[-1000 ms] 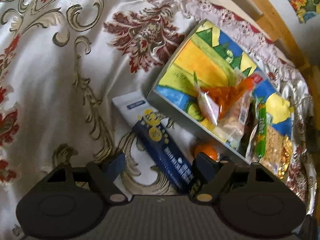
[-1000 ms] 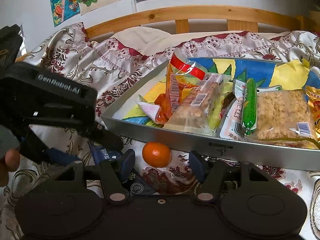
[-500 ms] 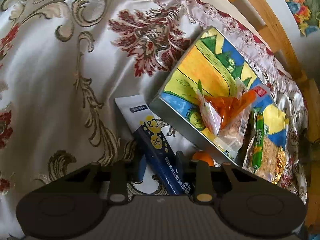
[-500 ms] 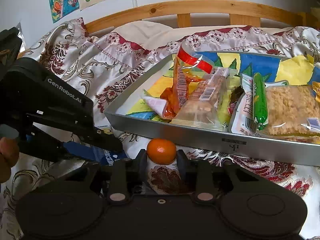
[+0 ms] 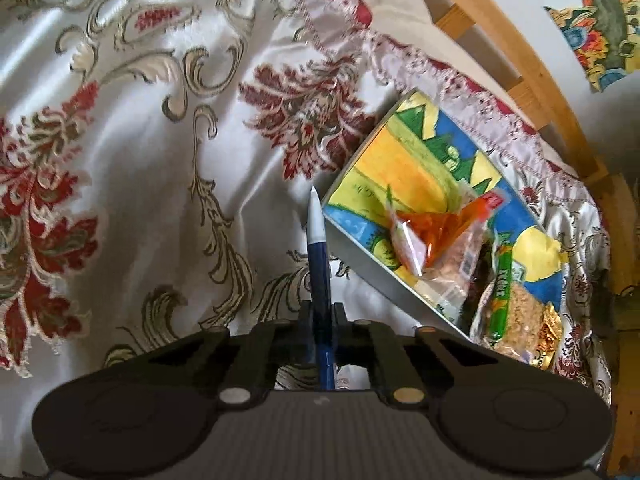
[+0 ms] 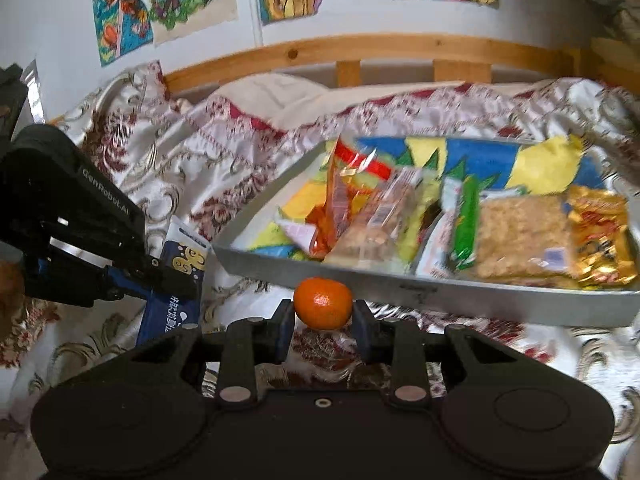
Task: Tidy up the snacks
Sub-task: 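Carry the blue tube in the left tool into the tray while the right tool carries the tangerine there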
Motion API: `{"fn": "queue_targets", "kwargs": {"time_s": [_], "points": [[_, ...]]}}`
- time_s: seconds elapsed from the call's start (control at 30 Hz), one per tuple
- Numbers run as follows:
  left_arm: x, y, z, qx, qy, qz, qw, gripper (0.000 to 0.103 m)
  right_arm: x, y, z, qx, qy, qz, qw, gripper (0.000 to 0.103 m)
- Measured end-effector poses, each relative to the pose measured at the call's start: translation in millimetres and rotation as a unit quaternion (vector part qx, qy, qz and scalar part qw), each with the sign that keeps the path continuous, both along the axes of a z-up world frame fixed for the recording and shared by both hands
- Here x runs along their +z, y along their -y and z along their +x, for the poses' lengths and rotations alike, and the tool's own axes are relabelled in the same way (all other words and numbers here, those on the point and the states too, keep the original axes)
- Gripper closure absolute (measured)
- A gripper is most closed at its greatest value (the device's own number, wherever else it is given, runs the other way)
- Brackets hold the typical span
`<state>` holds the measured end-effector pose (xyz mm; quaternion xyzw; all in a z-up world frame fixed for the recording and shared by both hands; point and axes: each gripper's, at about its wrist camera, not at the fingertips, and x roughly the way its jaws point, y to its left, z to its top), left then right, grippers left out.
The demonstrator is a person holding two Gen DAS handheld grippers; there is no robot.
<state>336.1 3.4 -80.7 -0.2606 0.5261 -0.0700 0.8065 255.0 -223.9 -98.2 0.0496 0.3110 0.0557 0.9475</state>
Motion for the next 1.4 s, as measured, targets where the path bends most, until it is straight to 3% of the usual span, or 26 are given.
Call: {"fn": "queue_targets", "kwargs": {"time_s": [0.33,0.6,0.93,1.1,1.4], "points": [[38.8,6.3,-6.5,-0.002,0.071,0.010,0.9974,0.095,41.2,11.9,-21.7,-0.024,0.066,0.003,0.998,0.069],[44.7,20.6,31.1,-0.024,0.103,-0.019,0.9942,0.095,41.9,34.6,16.9,-0.049,0.101,0.019,0.993,0.069],[30.4,57.3,86.3,-0.051,0.107,0.002,0.9929,0.095,14.1,58.0,56.1,-0.089,0.070,0.009,0.994,0.069],[19.4,74.7,111.4,-0.073,0.087,-0.021,0.9933,0.095,9.4,58.8,66.7,-0.091,0.058,-0.011,0.994,0.069],[3.9,91.9,132.8,-0.093,0.076,0.026,0.9924,0.095,1.4,61.3,74.4,-0.093,0.045,-0.019,0.994,0.069]]}}
